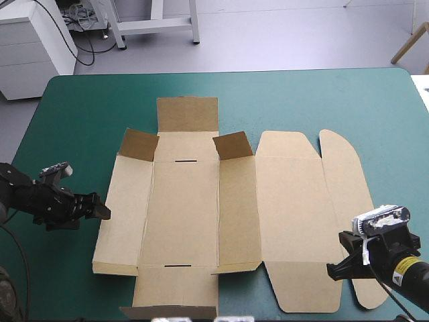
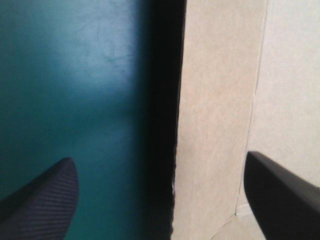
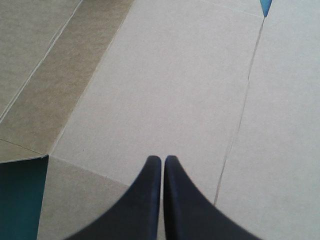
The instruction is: Fold the box
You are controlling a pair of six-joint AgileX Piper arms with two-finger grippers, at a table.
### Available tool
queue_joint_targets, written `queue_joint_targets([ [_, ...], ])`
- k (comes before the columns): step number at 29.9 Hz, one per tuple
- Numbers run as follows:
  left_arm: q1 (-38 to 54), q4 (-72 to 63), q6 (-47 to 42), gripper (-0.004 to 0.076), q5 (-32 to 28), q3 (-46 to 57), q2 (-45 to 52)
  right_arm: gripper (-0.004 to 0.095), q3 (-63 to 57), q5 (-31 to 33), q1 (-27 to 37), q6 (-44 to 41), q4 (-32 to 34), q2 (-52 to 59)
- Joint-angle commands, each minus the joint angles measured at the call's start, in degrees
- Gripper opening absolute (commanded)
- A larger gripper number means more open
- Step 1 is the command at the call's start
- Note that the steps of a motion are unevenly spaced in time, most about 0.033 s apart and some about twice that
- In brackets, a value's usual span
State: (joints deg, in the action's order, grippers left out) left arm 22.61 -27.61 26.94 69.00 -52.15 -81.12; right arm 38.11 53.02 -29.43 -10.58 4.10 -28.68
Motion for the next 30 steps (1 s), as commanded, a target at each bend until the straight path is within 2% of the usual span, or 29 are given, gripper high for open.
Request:
queue_joint_targets([
  [1,0.0,-6.4,0.7,0.0629,2.8,-1.6,-0.8,0.0,1.3,-2.9,0.0,1.7,0.3,-0.2],
  [9,-9.0,-7.3,1.4,0.0629,3.3,-1.6,-3.3,0.0,1.3,-2.9,0.0,1.9,0.6,-0.2],
  [17,-13.6,-11.2,1.1,0.0617,5.6,-1.6,-3.2,0.0,1.3,-2.9,0.0,1.9,0.7,-0.2],
  [30,-15.4,-16.5,0.1,0.0351,3.7,-1.6,-3.1,0.0,1.3,-2.9,0.0,1.9,0.7,-0.2],
])
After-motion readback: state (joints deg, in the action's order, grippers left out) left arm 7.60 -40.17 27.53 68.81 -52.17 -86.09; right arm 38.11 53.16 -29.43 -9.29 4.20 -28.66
